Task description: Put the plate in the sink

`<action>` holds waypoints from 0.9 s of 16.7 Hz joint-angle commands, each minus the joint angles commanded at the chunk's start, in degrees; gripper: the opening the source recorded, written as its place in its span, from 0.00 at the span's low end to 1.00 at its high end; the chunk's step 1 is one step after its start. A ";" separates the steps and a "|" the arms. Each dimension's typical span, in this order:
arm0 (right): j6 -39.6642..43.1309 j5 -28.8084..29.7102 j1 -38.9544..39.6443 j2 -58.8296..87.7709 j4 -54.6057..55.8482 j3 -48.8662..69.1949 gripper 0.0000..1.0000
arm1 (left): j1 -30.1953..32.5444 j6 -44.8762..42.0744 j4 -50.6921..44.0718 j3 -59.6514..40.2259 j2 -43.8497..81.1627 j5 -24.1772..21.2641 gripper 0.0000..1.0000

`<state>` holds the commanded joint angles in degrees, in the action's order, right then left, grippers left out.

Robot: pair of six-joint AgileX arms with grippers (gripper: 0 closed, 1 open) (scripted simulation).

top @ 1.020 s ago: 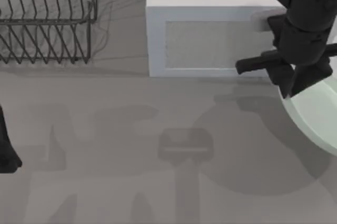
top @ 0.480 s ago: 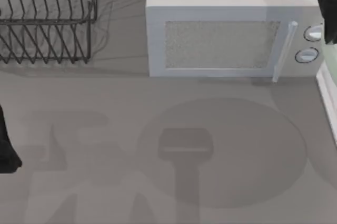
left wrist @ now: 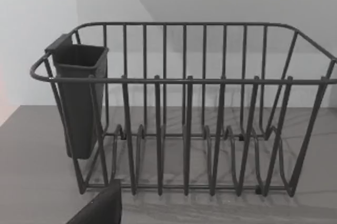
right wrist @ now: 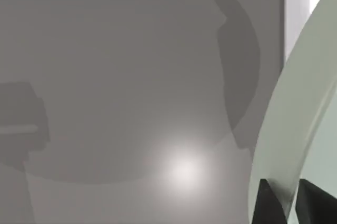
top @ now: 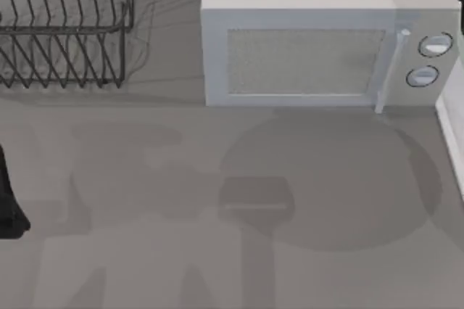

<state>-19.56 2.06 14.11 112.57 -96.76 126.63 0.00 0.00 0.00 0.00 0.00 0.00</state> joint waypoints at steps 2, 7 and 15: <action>1.77 1.11 -4.29 5.53 0.54 6.55 0.00 | 0.00 0.00 0.00 0.00 0.00 0.00 1.00; 10.45 1.65 -14.10 24.63 -0.16 25.33 0.00 | 0.00 0.00 0.00 0.00 0.00 0.00 1.00; 22.88 -1.53 -18.83 42.74 -4.02 39.64 0.00 | 0.00 0.00 0.00 0.00 0.00 0.00 1.00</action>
<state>3.32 0.53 -4.72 155.31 -100.78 166.27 0.00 0.00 0.00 0.00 0.00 0.00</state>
